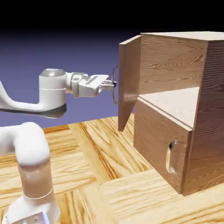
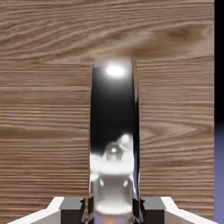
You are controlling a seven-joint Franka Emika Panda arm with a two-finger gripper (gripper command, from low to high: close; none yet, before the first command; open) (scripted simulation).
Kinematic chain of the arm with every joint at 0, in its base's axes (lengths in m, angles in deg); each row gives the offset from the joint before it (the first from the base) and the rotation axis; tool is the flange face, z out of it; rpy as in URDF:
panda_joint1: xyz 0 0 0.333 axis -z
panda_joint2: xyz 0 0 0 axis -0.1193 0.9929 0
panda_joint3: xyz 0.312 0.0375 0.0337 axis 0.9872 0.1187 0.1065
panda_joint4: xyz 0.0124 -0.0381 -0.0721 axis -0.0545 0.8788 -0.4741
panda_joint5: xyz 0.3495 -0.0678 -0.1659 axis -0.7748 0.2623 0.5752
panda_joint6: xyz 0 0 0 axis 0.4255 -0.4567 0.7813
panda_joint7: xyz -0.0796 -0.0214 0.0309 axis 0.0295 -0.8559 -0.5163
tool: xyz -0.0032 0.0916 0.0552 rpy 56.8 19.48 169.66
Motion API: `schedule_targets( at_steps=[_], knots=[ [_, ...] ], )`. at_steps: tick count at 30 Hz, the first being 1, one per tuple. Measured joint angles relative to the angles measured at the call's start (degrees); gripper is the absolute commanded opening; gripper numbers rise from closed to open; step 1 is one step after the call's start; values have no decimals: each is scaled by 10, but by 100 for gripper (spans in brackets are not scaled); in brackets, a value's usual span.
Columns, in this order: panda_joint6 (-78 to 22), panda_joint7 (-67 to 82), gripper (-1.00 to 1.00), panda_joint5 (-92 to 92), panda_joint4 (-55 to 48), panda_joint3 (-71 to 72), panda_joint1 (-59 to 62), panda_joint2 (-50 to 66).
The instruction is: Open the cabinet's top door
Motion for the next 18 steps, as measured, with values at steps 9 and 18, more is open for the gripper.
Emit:
schedule_targets(
  at_steps=[9,18],
  knots=[
    [-221,29,-100,-204,-81,183,-32,33],
    [-429,31,-100,-340,-256,358,75,98]
  ],
)
